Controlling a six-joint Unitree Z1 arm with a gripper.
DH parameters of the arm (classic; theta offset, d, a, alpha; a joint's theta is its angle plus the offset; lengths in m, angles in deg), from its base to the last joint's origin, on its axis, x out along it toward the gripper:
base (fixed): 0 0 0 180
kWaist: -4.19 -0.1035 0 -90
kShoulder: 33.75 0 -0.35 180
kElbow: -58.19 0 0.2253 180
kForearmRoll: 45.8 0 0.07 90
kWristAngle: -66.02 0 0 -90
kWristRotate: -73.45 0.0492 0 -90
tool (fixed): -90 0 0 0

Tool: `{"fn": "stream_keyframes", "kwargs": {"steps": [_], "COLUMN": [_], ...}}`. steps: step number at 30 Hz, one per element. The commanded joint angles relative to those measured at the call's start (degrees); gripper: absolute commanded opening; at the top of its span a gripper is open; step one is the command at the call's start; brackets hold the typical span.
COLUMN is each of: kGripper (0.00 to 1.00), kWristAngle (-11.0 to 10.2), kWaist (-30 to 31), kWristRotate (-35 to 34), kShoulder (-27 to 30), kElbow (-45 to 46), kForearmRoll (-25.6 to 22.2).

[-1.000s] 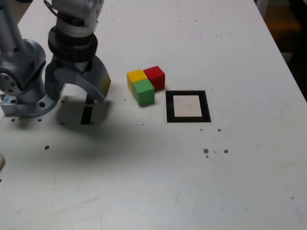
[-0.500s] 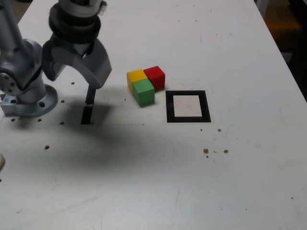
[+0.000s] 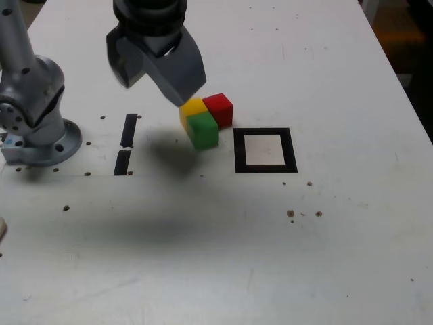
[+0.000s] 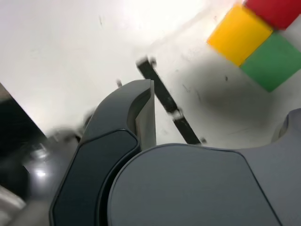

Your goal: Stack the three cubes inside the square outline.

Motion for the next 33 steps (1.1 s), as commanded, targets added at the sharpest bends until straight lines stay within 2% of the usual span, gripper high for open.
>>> {"fn": "stream_keyframes", "kwargs": {"steps": [1, 5, 8, 13, 27, 33], "kGripper": [1.0, 0.99, 0.99, 0.99, 1.0, 1.0], "kWristAngle": [-1.38, -3.08, -3.29, -4.03, -11.04, -12.1], "kWaist": [-0.34, -0.34, -0.3, -0.23, -1.48, -3.77], "kWristRotate": [4.7, 12.01, 13.6, 13.7, 19.67, 19.67], "kShoulder": [-0.75, -3.51, -4.77, -5.73, -14.34, -15.36], "kElbow": [-0.81, -3.15, -4.66, -6.01, -8.7, -9.5], "kForearmRoll": [0.4, 0.39, 0.36, 0.34, 1.99, 4.42]}}
